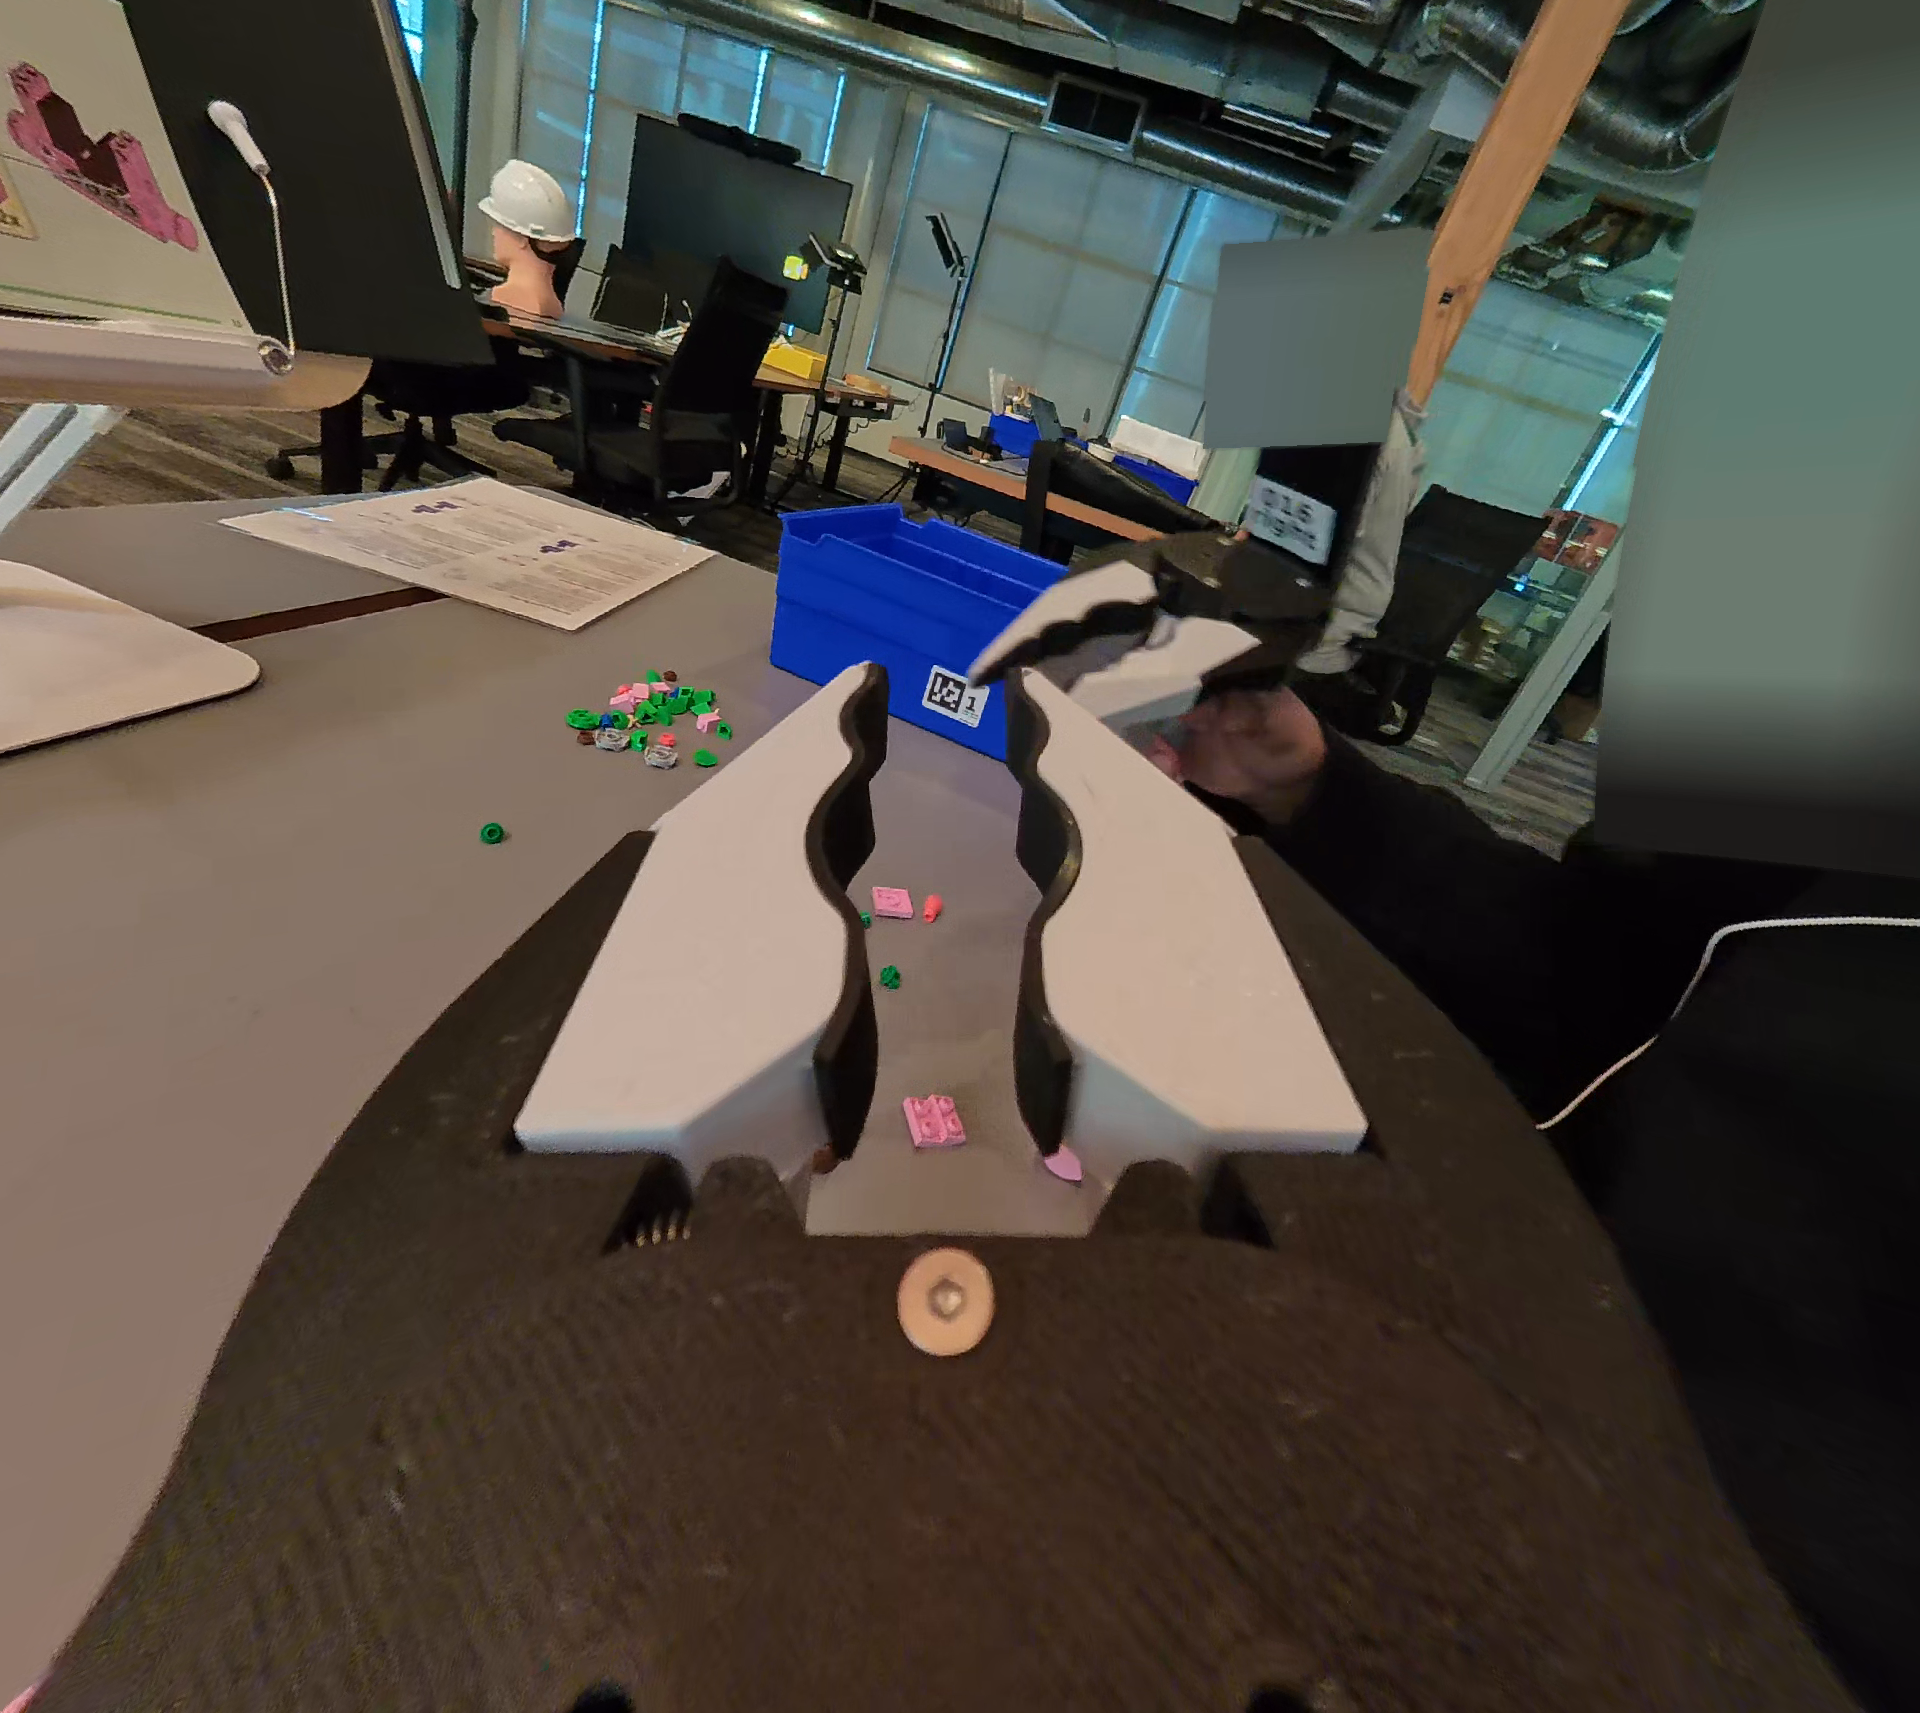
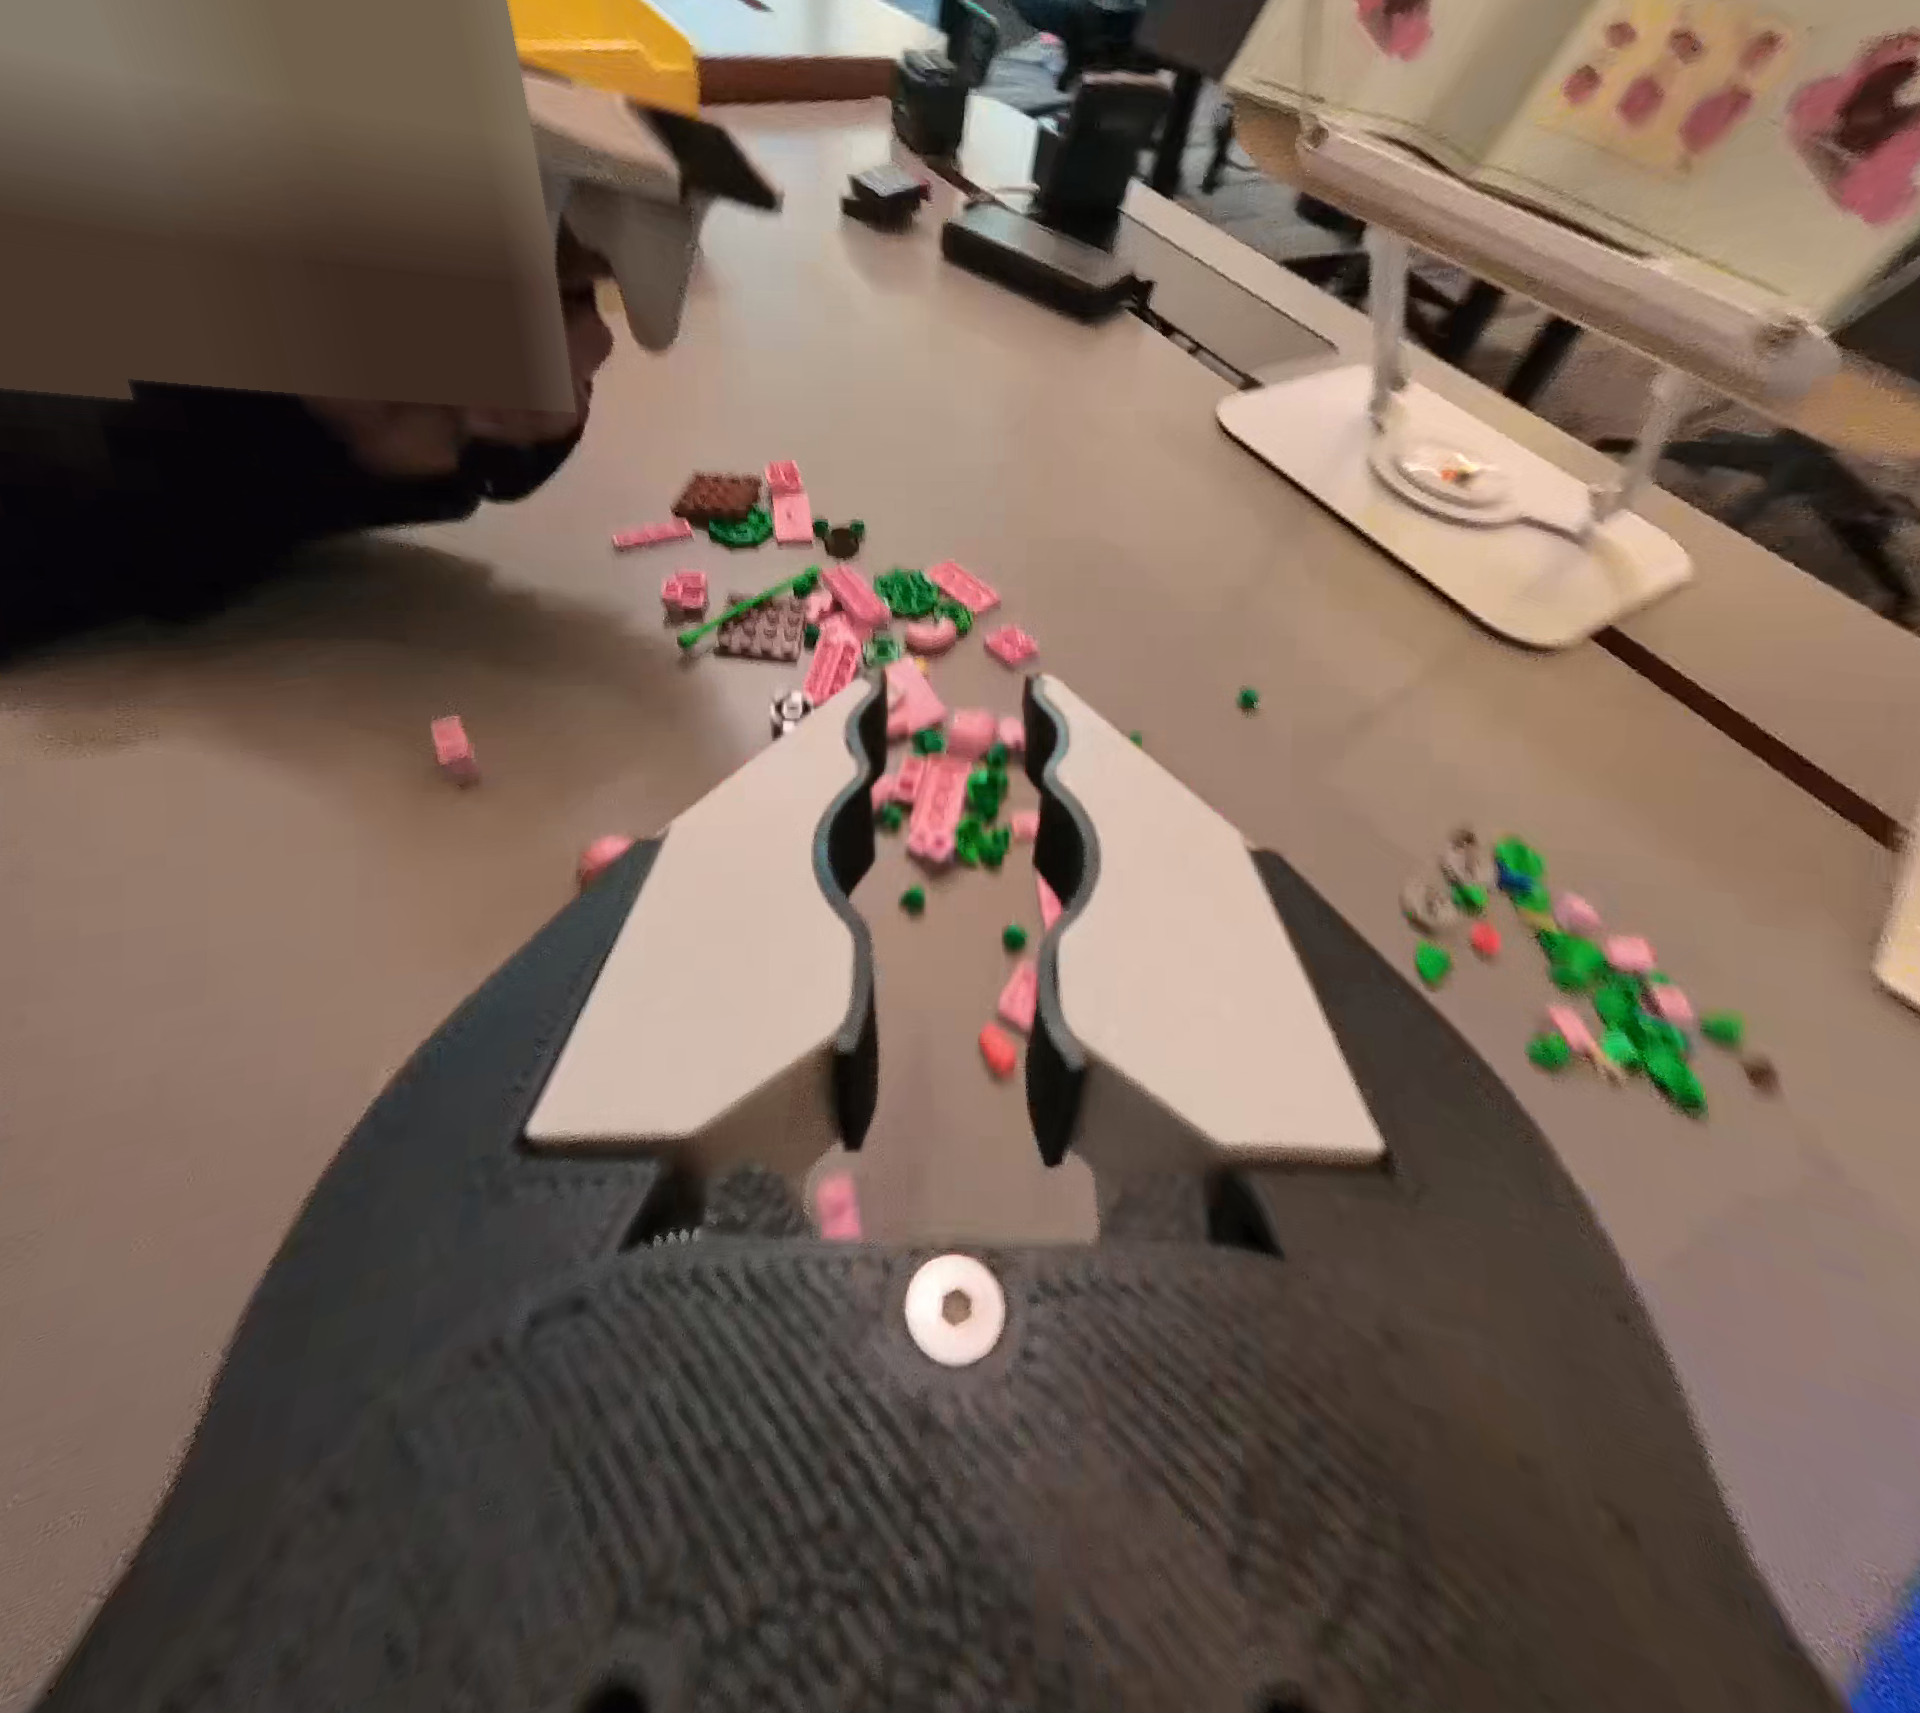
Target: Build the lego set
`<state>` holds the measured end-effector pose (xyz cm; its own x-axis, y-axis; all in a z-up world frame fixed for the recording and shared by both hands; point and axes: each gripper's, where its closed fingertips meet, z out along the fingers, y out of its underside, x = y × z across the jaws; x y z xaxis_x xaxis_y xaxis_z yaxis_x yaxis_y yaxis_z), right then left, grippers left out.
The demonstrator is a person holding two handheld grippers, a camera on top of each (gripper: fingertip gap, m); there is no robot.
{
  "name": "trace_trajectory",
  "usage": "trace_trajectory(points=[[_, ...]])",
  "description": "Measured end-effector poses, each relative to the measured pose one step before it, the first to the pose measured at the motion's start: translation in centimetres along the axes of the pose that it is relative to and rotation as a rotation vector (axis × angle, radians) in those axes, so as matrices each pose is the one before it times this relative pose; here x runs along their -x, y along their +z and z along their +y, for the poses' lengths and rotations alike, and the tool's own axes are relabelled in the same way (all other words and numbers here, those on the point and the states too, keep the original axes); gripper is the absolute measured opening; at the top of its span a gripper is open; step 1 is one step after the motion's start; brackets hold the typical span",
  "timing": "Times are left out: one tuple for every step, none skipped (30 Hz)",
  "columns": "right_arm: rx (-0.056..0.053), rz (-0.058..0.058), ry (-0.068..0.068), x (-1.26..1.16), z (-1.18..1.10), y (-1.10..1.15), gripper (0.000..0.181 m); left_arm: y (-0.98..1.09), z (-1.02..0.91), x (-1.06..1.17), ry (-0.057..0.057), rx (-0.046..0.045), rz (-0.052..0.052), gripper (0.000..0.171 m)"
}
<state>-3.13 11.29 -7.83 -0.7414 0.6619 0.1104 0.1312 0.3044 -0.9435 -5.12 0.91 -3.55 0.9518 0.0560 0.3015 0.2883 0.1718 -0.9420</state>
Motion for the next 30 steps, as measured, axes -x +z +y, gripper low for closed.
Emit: trace_trajectory(points=[[0.0001, -0.0335, 0.0111, -0.618, -0.279, 1.269, 0.025, -0.059, -0.013, 0.047, 0.004, -0.00051, -0.0047, 0.02], [0.0145, -0.033, 0.0173, -0.75, 0.15, 1.29, 0.025, -0.073, -0.007, 0.059, 0.0058, -0.00036, -0.0059, 0.019], [0.0323, -0.0362, 0.0324, -0.75, 0.577, 1.23, 0.024, -0.046, 0.02, 0.104, 0.005, 0.00213, -0.0063, 0.019], [0.0515, -0.0454, 0.0519, -0.472, 0.963, 1.054, 0.023, -0.04, 0.044, 0.098, 0.0025, 0.00521, -0.004, 0.018], [0.0511, -0.0581, 0.058, 0.005, 1.008, 0.866, 0.023, -0.032, 0.07, 0.082, 0.001, 0.0074, -0.0017, 0.018], [0.0366, -0.0379, 0.0474, -0.004, 0.927, 0.697, 0.021, -0.034, 0.052, 0.076, 0.0002, 0.00588, -0.003, 0.018], [0.0269, -0.0064, 0.0284, -0.265, 0.874, 0.547, 0.018, -0.02, 0.024, 0.082, -0.0023, 0.0021, -0.0034, 0.018], [0.0299, 0.0115, 0.0124, -0.373, 0.836, 0.41, 0.014, 0.001, -0.025, 0.022, -0.0071, -0.00203, 0.0011, 0.017], [0.0317, 0.0266, 0.0025, -0.498, 0.694, 0.296, 0.012, 0.02, -0.046, -0.088, -0.011, -0.00522, 0.0083, 0.017], [0.0264, 0.0327, -0.0071, -0.49, 0.458, 0.192, 0.012, 0.035, -0.06, -0.17, -0.0123, -0.00645, 0.0128, 0.017], [0.0211, 0.033, -0.0144, -0.436, 0.284, 0.142, 0.013, 0.004, -0.097, -0.244, -0.0104, -0.00846, 0.0147, 0.015], [0.0173, 0.0301, -0.0173, -0.387, 0.192, 0.144, 0.013, -0.016, -0.148, -0.246, -0.006, -0.01164, 0.0126, 0.013], [0.0164, 0.0228, -0.0145, -0.285, 0.207, 0.182, 0.014, -0.031, -0.107, -0.141, -0.0017, -0.00978, 0.0061, 0.012], [0.0175, 0.0074, -0.0083, -0.07, 0.286, 0.227, 0.015, -0.009, -0.033, -0.052, -0.0004, -0.00372, 0.0005, 0.012], [0.0165, -0.0027, -0.0017, 0.076, 0.311, 0.253, 0.015, 0.002, 0.02, -0.02, -0.0006, 0.00085, -0.0002, 0.012], [0.0103, -0.0049, -0.0004, 0.104, 0.248, 0.266, 0.016, 0.017, 0.025, -0.047, -0.0012, 0.00182, 0.0018, 0.012], [0.0086, -0.0016, -0.0006, 0.038, 0.197, 0.244, 0.016, 0.023, 0.026, -0.069, -0.0023, 0.00058, 0.0033, 0.012], [0.0119, 0.0022, -0.002, -0.039, 0.216, 0.216, 0.017, 0.035, 0.026, -0.045, -0.0031, 0.00024, 0.0027, 0.012], [0.0133, 0.0018, -0.0024, -0.05, 0.214, 0.209, 0.017, 0.032, 0.063, -0.018, -0.0037, 0.0016, 0.0017, 0.012], [0.0069, -0.0049, 0.0009, 0.062, 0.126, 0.178, 0.019, 0.037, 0.067, -0.004, -0.0032, 0.00272, 0.0013, 0.012], [-0.0041, -0.009, 0.0085, 0.108, -0.035, 0.081, 0.018, 0.011, 0.053, 0.025, -0.0028, 0.00232, 0.0002, 0.012], [-0.0028, -0.0004, 0.0051, -0.02, -0.007, -0.007, 0.018, 0.004, 0.015, 0.033, -0.0026, 0.00082, 0.0002, 0.013], [0.0028, -0.0005, 0.0022, -0.026, 0.078, -0.037, 0.014, -0.01, 0.009, 0.023, -0.0029, -0.00023, 0.0003, 0.013], [0.0087, -0.0009, 0.0027, -0.003, 0.16, -0.077, 0.006, 0.0, 0.011, 0.017, -0.0045, -0.00041, 0.0015, 0.013], [0.0065, 0.0039, 0.0, -0.031, 0.121, -0.115, 0.0, 0.011, 0.006, -0.034, -0.0067, -0.00032, 0.0055, 0.013], [-0.0174, 0.0115, -0.0036, -0.047, -0.226, -0.191, 0.0, 0.013, 0.007, -0.049, -0.0078, -0.00125, 0.0071, 0.013], [-0.0379, -0.0007, -0.0031, 0.188, -0.539, -0.346, 0.0, 0.015, 0.028, -0.003, -0.0075, -0.0003, 0.0049, 0.013], [-0.0405, -0.0105, 0.006, 0.278, -0.646, -0.412, 0.0, 0.011, 0.055, 0.028, -0.0056, 0.00169, 0.0021, 0.013], [-0.0392, -0.01, 0.0103, 0.187, -0.629, -0.371, 0.0, -0.002, 0.029, 0.069, -0.0035, 0.0012, -0.001, 0.013], [-0.0366, -0.0047, 0.0071, 0.056, -0.565, -0.294, 0.0, -0.021, -0.019, 0.046, -0.0012, -0.00148, -0.0014, 0.013]])
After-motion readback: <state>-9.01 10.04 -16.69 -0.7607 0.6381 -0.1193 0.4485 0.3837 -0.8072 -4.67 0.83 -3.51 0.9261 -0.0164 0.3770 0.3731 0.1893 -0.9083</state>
